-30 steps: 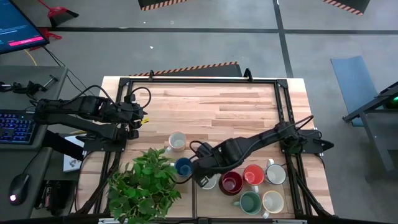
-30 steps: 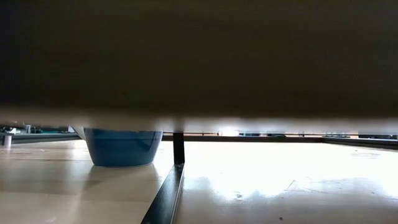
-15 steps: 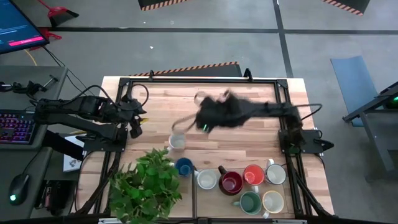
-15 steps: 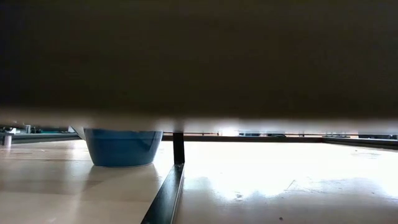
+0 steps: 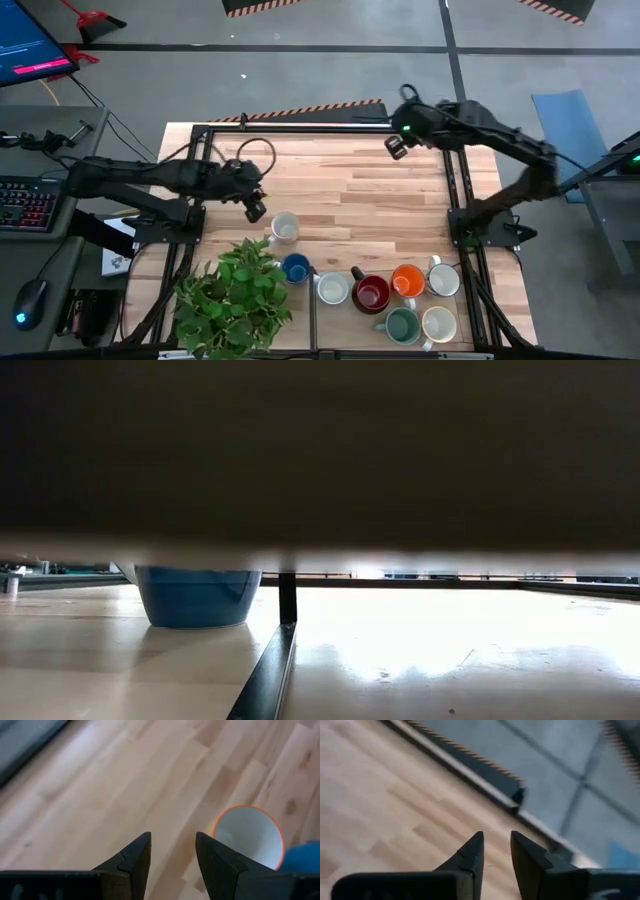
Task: Place coffee mugs
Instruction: Put the yellow patterned mug on the shelf
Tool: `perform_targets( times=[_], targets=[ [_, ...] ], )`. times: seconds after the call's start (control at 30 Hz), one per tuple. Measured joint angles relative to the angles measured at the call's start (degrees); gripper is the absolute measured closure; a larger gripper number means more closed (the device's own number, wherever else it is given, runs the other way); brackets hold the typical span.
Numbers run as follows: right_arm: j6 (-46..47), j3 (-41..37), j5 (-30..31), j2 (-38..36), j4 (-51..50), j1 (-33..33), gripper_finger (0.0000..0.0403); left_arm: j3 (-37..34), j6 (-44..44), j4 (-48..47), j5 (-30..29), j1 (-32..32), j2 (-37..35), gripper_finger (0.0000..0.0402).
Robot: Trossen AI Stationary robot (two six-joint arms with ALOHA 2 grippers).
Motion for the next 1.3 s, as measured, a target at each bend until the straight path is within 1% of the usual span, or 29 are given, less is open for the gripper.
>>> perform_targets(
  times=[0.13,0.2,0.3,0.4,0.53,0.7,0.8,0.93,1.07,1.3],
  targets=[
    [-7.0,-17.0,-15.4,-9.5,21.2,-1.9,0.0322,0.0,2.0,4.6,8.3,4.7,4.1,0.0257],
    [-8.4,-24.2,-21.0,-13.0,31.0,-2.0,0.0315,0.0,2.9,6.8,11.9,7.1,5.9,0.0257],
    [-8.0,-32.0,-24.7,-16.5,39.4,-2.2,0.0306,0.0,4.3,8.6,16.3,9.8,8.3,0.0257],
    [-6.1,-36.5,-25.9,-17.7,40.6,-2.2,0.0297,0.0,4.4,8.2,19.7,11.2,10.6,0.0256],
    [-3.8,-39.9,-25.9,-18.1,40.7,-2.2,0.0292,0.0,6.0,8.6,23.3,10.9,13.1,0.0256],
    [-2.2,-41.9,-27.5,-18.0,41.3,-2.2,0.0292,0.0,9.5,11.3,27.1,9.0,15.3,0.0256],
    [-1.8,-42.0,-27.7,-17.9,41.0,-2.1,0.0292,0.0,9.7,11.1,26.5,8.2,16.2,0.0256],
    [-1.7,-42.0,-28.2,-18.0,41.9,-1.6,0.0292,0.0,11.2,11.2,23.4,7.7,17.0,0.0256],
    [-1.7,-41.9,-30.1,-17.9,42.1,-1.1,0.0292,0.0,12.0,11.3,22.0,7.0,18.4,0.0256],
    [-1.7,-41.9,-30.4,-17.9,42.0,0.2,0.0292,0.0,12.0,11.9,21.5,5.2,21.3,0.0256]
  ],
)
